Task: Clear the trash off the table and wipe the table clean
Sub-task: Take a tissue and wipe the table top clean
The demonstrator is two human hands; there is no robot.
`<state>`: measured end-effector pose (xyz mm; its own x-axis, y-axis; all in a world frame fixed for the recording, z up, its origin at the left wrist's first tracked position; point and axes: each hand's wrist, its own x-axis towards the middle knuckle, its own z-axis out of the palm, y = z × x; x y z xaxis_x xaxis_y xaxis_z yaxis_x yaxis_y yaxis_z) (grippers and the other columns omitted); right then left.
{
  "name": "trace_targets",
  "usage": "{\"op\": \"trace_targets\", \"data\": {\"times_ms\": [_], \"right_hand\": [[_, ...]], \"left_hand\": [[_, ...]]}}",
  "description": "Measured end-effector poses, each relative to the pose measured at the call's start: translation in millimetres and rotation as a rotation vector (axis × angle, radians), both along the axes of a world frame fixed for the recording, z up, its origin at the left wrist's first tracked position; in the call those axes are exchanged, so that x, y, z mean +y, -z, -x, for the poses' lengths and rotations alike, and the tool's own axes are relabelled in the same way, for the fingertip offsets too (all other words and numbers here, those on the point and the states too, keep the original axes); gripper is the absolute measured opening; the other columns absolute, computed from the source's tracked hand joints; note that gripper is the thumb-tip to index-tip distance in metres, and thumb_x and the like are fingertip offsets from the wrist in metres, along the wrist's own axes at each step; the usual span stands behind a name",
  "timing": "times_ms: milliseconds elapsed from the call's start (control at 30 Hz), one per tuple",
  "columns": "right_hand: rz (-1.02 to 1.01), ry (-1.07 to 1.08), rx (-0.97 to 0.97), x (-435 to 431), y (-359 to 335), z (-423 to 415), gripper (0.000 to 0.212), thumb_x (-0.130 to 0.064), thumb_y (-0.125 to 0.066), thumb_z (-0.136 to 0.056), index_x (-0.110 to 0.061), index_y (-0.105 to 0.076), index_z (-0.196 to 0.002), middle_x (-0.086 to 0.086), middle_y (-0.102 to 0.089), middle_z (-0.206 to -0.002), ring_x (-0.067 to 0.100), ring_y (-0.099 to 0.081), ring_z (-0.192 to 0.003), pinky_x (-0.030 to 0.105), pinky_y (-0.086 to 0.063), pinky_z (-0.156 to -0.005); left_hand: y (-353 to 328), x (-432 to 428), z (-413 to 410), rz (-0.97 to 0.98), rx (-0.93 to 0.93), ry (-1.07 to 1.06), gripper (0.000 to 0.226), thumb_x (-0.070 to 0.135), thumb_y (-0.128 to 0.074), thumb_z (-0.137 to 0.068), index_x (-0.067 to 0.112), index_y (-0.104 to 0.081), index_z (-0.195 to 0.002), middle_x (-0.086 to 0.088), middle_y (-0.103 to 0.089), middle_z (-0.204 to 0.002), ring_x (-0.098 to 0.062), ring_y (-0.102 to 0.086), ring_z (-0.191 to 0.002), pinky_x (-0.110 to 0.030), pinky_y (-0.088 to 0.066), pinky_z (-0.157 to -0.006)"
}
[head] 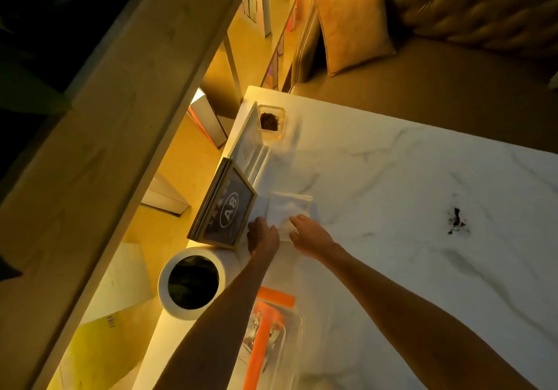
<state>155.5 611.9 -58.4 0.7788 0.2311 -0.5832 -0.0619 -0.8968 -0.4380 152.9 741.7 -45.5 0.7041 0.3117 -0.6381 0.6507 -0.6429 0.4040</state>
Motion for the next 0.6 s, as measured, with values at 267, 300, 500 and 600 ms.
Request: {"op": "trace_targets", "data": {"times_ms": [267, 300, 500, 600], "right_hand": [[0.033, -0.016, -0.165, 4.1, 9.7, 9.7, 0.045, -0.036, -0.031, -0.094, -0.010, -0.054, -0.122, 0.010, -0.054, -0.131, 0.027, -0.054, -0.118, 0.039, -0.050, -0.091], [0.013, 0.031, -0.146, 5.8, 8.4, 8.2, 0.054, -0.041, -0.022, -0.093, -0.010, -0.056, -0.119, 0.011, -0.056, -0.128, 0.027, -0.055, -0.116, 0.039, -0.049, -0.090], [-0.723, 0.784, 0.256, 1.7, -25.0, -6.7, 0.041, -0.037, -0.035, -0.103, -0.007, -0.061, -0.111, 0.014, -0.063, -0.100, 0.023, -0.061, -0.096, 0.029, -0.052, -0.079], [-0.990, 0.970, 0.375, -23.2, -28.6, 2.3, 0.056, -0.055, -0.037, -0.097, -0.012, -0.060, -0.125, 0.010, -0.068, -0.108, 0.022, -0.065, -0.107, 0.029, -0.054, -0.084]], "left_hand": [[12.9, 2.7, 0.9, 0.150, 0.005, -0.160, 0.025, 0.017, -0.054, -0.091, 0.008, -0.050, -0.114, -0.015, -0.056, -0.118, -0.029, -0.058, -0.104, -0.038, -0.051, -0.084], [8.1, 0.3, 0.4, 0.192, 0.018, -0.179, 0.026, 0.016, -0.054, -0.091, 0.008, -0.049, -0.115, -0.015, -0.056, -0.118, -0.029, -0.058, -0.105, -0.038, -0.051, -0.085], [-40.6, -40.6, 9.2, 0.405, -0.222, -0.045, 0.026, 0.023, -0.051, -0.097, 0.004, -0.061, -0.111, -0.010, -0.065, -0.101, -0.021, -0.065, -0.095, -0.025, -0.051, -0.075], [-59.6, -79.6, 16.0, 0.435, -0.256, 0.051, 0.040, 0.036, -0.038, -0.099, 0.006, -0.057, -0.117, -0.017, -0.060, -0.114, -0.027, -0.060, -0.098, -0.037, -0.052, -0.085]]}}
